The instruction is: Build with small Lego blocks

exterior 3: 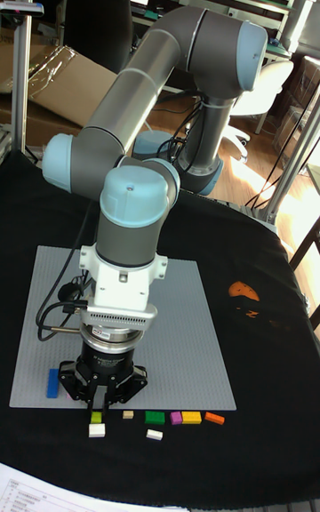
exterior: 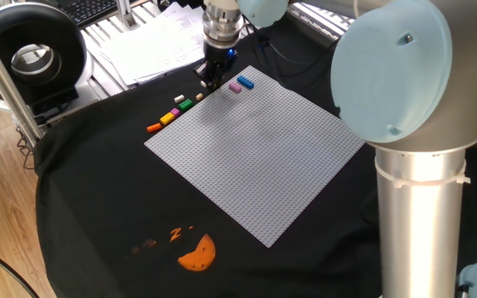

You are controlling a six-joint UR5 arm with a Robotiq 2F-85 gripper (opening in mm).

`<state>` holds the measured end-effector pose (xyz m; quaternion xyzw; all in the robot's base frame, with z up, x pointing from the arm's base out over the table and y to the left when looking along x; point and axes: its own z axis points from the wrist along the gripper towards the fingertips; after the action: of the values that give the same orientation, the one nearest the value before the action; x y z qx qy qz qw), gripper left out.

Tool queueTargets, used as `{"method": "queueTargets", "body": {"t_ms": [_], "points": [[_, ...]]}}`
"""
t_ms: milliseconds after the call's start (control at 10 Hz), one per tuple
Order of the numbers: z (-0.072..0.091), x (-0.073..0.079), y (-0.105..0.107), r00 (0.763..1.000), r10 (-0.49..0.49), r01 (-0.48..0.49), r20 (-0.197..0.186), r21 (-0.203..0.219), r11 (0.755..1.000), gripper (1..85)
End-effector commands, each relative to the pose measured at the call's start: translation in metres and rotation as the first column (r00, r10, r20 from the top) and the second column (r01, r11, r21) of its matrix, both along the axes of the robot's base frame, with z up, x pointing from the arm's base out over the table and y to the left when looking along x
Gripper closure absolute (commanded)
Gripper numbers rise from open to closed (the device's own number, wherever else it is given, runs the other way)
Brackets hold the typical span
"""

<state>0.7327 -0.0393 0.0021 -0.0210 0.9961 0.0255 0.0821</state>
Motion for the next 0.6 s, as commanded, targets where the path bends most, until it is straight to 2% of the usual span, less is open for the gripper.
{"method": "queueTargets", "body": {"t_ms": [0,500], "points": [[-0.0021,0.0046,0.0002,1.000,-0.005,0.005,0.015,0.010,1.000,59.3],[-0.0023,0.0075,-0.0002,1.000,-0.014,0.013,0.026,0.008,1.000,62.3]]}}
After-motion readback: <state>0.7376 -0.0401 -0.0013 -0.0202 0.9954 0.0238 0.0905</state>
